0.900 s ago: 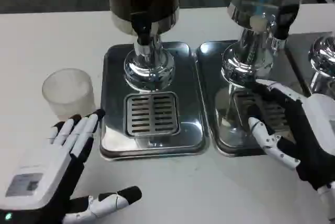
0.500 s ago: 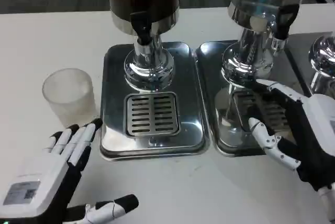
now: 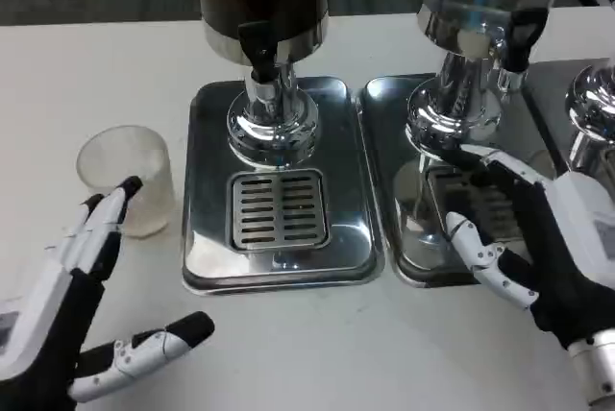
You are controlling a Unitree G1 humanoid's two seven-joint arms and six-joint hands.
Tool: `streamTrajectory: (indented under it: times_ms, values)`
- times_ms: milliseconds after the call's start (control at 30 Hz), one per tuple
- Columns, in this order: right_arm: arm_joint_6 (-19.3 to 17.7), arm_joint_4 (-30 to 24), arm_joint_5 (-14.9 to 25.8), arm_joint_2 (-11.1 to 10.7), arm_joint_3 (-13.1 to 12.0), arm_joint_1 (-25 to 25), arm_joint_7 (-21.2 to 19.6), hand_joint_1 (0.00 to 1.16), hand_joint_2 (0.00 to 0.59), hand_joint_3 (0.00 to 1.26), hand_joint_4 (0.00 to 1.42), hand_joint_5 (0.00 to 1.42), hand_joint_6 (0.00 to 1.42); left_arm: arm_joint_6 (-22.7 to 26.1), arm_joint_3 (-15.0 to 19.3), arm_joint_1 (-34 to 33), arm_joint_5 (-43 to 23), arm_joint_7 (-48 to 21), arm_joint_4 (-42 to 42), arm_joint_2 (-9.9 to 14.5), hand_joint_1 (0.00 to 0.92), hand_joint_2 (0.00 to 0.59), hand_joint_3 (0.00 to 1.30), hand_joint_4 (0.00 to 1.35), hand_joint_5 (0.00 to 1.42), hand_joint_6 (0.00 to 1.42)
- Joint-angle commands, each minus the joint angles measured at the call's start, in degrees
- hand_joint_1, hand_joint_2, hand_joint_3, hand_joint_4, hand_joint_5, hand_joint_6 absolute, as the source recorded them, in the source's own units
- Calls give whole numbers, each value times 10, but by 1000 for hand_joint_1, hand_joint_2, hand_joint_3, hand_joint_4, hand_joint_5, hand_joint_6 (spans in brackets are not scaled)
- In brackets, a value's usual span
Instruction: Grasp the cup under the faucet to collect the drink, then remove the cup.
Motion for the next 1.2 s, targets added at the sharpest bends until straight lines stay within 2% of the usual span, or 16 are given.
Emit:
streamTrajectory:
  times_ms: [33,167,433,733,1033,1200]
  values:
    - [12,-16,-6,10,5,0,-2,291,444,325,308,363,345,1,14,-32,-25,-11,27,5,0,6,0,0,0,82]
    - [15,-18,-10,17,8,3,-6,291,444,325,312,367,345,14,24,-64,-38,-15,49,6,0,4,0,0,0,95]
    - [17,-19,-20,33,15,5,-16,291,444,338,322,380,345,46,32,-177,-61,-21,174,22,0,0,0,0,32,141]
    - [20,-16,-29,48,24,1,-24,291,444,360,340,396,364,19,24,-274,-89,-12,324,38,0,0,0,0,110,236]
    - [20,-17,-34,54,34,-2,-28,291,444,380,357,398,376,8,-12,-356,-70,10,436,59,7,0,0,0,204,313]
    - [20,-18,-36,57,38,-4,-32,291,444,383,367,398,383,10,-42,-399,-54,8,493,71,52,0,0,0,230,332]
